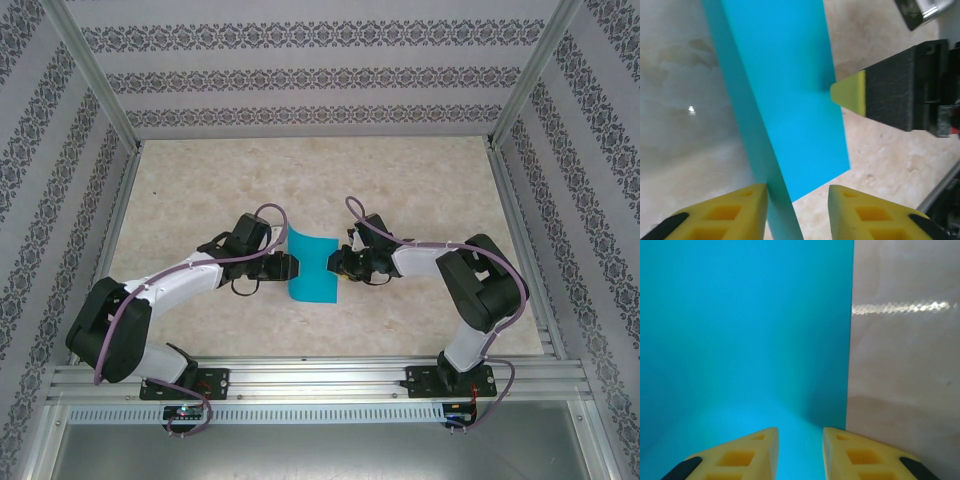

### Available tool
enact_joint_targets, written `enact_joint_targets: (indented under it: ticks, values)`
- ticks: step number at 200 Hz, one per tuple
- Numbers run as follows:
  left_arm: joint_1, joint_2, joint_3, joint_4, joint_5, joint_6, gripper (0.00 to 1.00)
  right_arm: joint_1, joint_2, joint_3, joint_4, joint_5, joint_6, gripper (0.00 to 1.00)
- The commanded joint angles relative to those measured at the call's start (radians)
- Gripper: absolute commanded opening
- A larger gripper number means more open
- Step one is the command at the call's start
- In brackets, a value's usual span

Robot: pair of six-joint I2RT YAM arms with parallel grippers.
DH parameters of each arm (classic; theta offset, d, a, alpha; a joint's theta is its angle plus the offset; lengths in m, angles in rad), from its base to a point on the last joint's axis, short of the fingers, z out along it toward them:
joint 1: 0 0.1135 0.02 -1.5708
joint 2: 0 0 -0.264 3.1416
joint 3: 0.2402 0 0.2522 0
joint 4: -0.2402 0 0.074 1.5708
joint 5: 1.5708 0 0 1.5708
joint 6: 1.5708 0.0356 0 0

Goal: Fold a paper plane with a square sheet of paper (fold left side to right side)
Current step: First fold in half a square sheet of paper at the center of the table.

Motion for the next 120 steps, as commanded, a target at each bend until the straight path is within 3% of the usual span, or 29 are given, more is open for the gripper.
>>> enact_joint_targets:
  ticks: [1,23,52,120]
  values:
    - [0.011,0.011,-0.012,0.107,0.072,-0.028,0.42,0.013,0.013,0.022,-0.003,0.025,-0.014,0.30]
    - [0.011,0.033,-0.019,0.157,0.107,-0.045,0.50,0.011,0.004,0.019,0.017,0.010,-0.014,0.31]
    - [0.010,0.063,-0.022,0.201,0.133,-0.063,0.54,0.003,-0.004,0.021,0.048,-0.022,-0.010,0.33]
    - [0.004,0.099,-0.023,0.218,0.141,-0.063,0.50,-0.053,-0.061,0.008,0.136,-0.095,0.021,0.39]
